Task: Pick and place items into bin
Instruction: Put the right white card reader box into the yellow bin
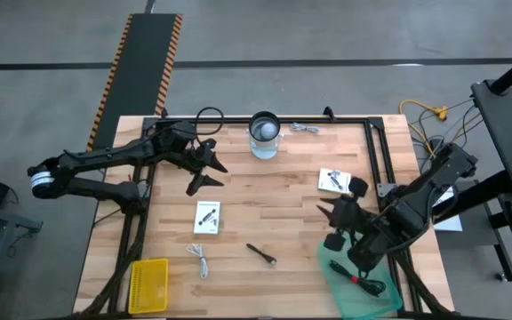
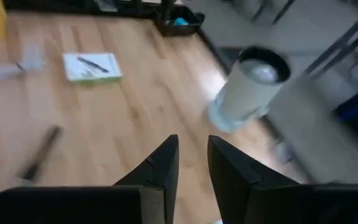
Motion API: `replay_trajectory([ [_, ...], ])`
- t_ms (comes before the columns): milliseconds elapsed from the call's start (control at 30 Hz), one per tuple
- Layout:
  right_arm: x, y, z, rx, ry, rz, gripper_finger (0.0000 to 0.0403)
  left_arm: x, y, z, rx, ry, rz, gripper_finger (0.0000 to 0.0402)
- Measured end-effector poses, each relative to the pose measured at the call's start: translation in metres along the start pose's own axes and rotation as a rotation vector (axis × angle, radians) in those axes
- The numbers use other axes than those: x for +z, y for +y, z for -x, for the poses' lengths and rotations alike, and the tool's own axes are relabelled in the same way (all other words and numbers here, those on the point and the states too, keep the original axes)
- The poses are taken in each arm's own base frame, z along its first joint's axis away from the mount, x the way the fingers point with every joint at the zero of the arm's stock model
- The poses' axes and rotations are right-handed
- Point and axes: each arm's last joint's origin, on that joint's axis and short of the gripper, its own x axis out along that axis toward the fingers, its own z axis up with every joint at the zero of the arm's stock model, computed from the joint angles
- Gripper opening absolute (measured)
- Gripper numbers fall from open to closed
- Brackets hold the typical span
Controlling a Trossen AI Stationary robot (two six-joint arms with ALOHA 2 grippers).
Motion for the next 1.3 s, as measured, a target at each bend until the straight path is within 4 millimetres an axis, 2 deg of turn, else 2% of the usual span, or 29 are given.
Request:
replay_trajectory([
  [100, -0.008, -0.002, -0.013, -0.02, 0.055, 0.085, 0.0065, 0.0, 0.0, 0.0, 0.0, 0.0, 0.0, 0.0208],
  [367, -0.032, -0.033, -0.059, 0.007, 0.375, 0.035, 0.0054, 0.0, 0.0, 0.0, 0.0, 0.0, 0.001, 0.0208],
  [533, -0.043, -0.066, -0.091, 0.012, 0.566, 0.013, 0.0067, 0.0, 0.0, 0.0, 0.0, 0.001, 0.003, 0.0208],
  [800, -0.065, -0.127, -0.136, -0.012, 0.78, 0.004, 0.0116, -0.001, 0.0, 0.0, -0.001, 0.003, 0.004, 0.0208],
  [967, -0.085, -0.162, -0.166, 0.079, 0.92, -0.058, 0.0133, -0.004, 0.0, -0.001, -0.003, 0.012, 0.008, 0.0208],
  [1067, -0.094, -0.181, -0.184, 0.129, 0.936, -0.086, 0.0133, -0.007, 0.0, -0.002, -0.004, 0.017, 0.012, 0.0208],
  [1200, -0.105, -0.198, -0.203, 0.181, 0.968, -0.085, 0.0125, -0.01, 0.0, -0.003, -0.006, 0.025, 0.017, 0.0208],
  [1300, -0.114, -0.203, -0.214, 0.242, 1.011, -0.076, 0.0119, -0.011, -0.001, -0.003, -0.007, 0.03, 0.02, 0.0208],
])
